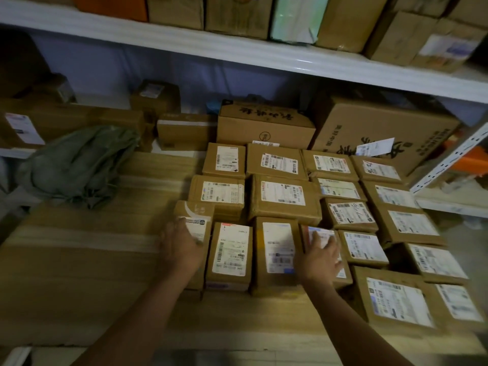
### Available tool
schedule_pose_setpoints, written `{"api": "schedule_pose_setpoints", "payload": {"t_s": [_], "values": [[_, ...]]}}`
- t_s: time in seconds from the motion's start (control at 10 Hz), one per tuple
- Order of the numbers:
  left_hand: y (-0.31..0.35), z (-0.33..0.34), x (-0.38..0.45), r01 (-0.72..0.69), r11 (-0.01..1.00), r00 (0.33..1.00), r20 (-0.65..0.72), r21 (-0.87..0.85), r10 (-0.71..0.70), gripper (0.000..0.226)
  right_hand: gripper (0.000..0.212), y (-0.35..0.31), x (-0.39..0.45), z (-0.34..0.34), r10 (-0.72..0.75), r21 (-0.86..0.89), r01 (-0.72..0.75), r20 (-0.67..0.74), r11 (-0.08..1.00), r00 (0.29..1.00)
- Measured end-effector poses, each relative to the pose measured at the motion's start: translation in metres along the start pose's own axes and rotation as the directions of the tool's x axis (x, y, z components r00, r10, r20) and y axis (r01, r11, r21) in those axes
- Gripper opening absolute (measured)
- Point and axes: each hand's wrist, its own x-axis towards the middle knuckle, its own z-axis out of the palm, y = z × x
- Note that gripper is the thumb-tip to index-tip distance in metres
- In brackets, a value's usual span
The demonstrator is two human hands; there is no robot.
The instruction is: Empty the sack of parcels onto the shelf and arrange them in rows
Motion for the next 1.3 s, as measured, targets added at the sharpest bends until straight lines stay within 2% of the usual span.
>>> {"api": "schedule_pose_setpoints", "payload": {"t_s": [0.1,0.2,0.3,0.4,0.5,0.6,0.7,0.8,1.0,1.1,1.2,1.3], "values": [[0.039,0.017,-0.023,-0.210,0.973,0.976,-0.035,0.100,0.215,0.051,0.073,0.035,0.027,-0.014,0.159,-0.039,-0.156,0.108,0.987,0.981],[0.075,0.044,-0.045,-0.237,0.965,0.971,0.050,0.114,0.232,0.052,0.064,0.066,0.043,-0.022,0.028,-0.062,-0.011,0.281,0.998,0.959],[0.110,0.075,-0.066,-0.257,0.960,0.965,0.083,0.115,0.248,0.052,0.047,0.089,0.048,-0.029,-0.155,0.024,0.154,0.252,0.988,0.955],[0.146,0.103,-0.087,-0.299,0.944,0.952,0.103,0.140,0.287,0.059,0.038,0.113,0.063,-0.047,-0.265,0.162,0.249,0.087,0.955,0.960],[0.183,0.128,-0.109,-0.402,0.911,0.901,0.215,0.095,0.376,0.071,0.044,0.150,0.090,-0.069,-0.221,-0.009,0.221,0.002,0.975,0.975],[0.214,0.150,-0.135,-0.538,0.842,0.771,0.430,0.045,0.470,0.088,0.045,0.183,0.107,-0.088,-0.010,-0.133,0.015,0.044,0.991,0.999],[0.237,0.170,-0.164,-0.645,0.762,0.626,0.611,0.056,0.485,0.098,0.042,0.205,0.112,-0.093,0.126,-0.049,-0.122,0.103,0.991,0.987],[0.247,0.190,-0.179,-0.740,0.663,0.534,0.699,0.114,0.476,0.106,0.035,0.217,0.112,-0.088,0.050,-0.025,-0.048,0.119,0.999,0.992],[0.243,0.196,-0.175,-0.760,0.629,0.545,0.689,0.164,0.478,0.113,0.029,0.218,0.119,-0.075,-0.122,0.008,0.122,0.103,0.992,0.987],[0.245,0.197,-0.171,-0.750,0.634,0.574,0.664,0.190,0.479,0.112,0.028,0.219,0.123,-0.072,-0.216,-0.050,0.221,0.093,0.974,0.972],[0.244,0.195,-0.172,-0.737,0.653,0.575,0.670,0.175,0.470,0.111,0.028,0.216,0.126,-0.075,-0.209,-0.029,0.213,0.100,0.977,0.973],[0.249,0.186,-0.168,-0.684,0.717,0.617,0.630,0.132,0.472,0.102,0.032,0.208,0.128,-0.078,-0.259,0.044,0.256,0.074,0.966,0.963]]}}
